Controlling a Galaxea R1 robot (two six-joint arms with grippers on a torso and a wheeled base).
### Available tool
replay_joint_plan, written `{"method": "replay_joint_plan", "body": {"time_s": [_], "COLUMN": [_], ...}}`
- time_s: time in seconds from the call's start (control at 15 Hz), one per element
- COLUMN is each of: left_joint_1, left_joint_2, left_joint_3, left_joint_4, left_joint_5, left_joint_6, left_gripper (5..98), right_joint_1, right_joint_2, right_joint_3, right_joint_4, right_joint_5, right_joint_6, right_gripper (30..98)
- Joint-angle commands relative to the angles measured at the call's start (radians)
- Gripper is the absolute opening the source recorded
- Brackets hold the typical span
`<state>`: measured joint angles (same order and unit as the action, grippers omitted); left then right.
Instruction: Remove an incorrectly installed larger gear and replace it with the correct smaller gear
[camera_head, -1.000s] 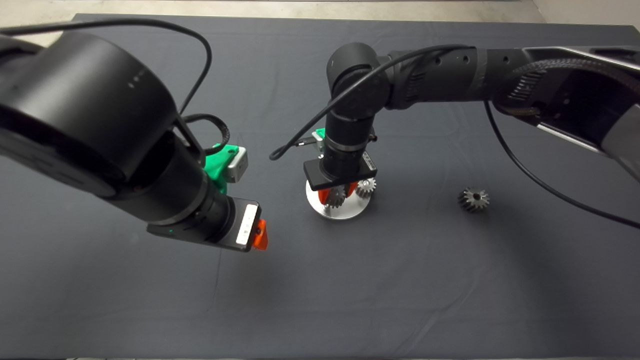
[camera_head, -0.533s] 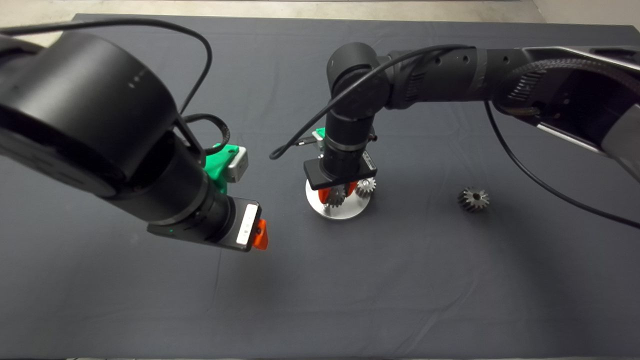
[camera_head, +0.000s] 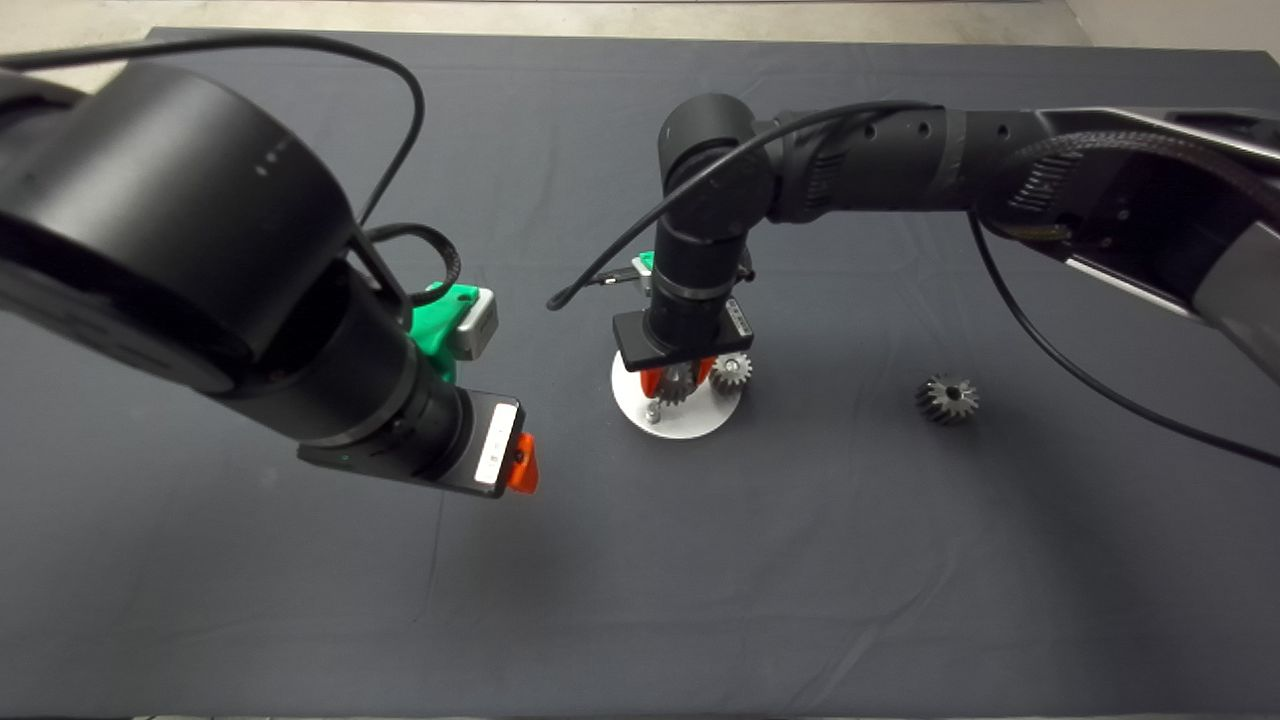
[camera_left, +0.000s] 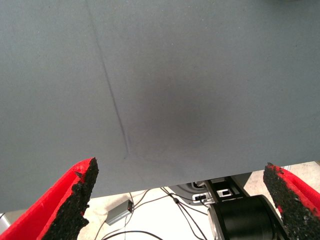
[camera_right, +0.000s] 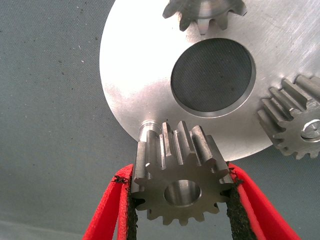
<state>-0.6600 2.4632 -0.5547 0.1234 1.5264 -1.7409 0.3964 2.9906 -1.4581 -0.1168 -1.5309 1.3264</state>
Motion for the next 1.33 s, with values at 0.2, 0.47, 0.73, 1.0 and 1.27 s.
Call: {"method": "replay_joint_plan", "body": {"time_s": [0.2, 0.47, 0.73, 1.0, 1.27], "left_joint_1": [-0.018, -0.018, -0.018, -0.018, -0.018], "left_joint_2": [-0.002, 0.001, 0.0, 0.0, -0.002], "left_joint_3": [-0.01, -0.019, -0.017, -0.02, -0.02], "left_joint_4": [0.019, 0.021, 0.025, 0.027, 0.035], "left_joint_5": [0.095, 0.094, 0.092, 0.092, 0.093], "left_joint_6": [-0.003, -0.003, -0.005, -0.005, -0.003], "left_gripper": [84.1, 84.1, 84.1, 84.1, 84.1], "right_joint_1": [0.03, 0.029, 0.027, 0.021, -0.01], "right_joint_2": [0.014, 0.015, 0.018, 0.018, 0.018], "right_joint_3": [0.075, 0.09, 0.082, 0.115, 0.131], "right_joint_4": [-0.03, -0.034, -0.067, -0.119, -0.15], "right_joint_5": [-0.057, -0.06, -0.063, -0.062, -0.063], "right_joint_6": [0.014, 0.018, 0.017, 0.017, 0.017], "right_gripper": [35.9, 35.8, 35.9, 35.8, 35.8]}}
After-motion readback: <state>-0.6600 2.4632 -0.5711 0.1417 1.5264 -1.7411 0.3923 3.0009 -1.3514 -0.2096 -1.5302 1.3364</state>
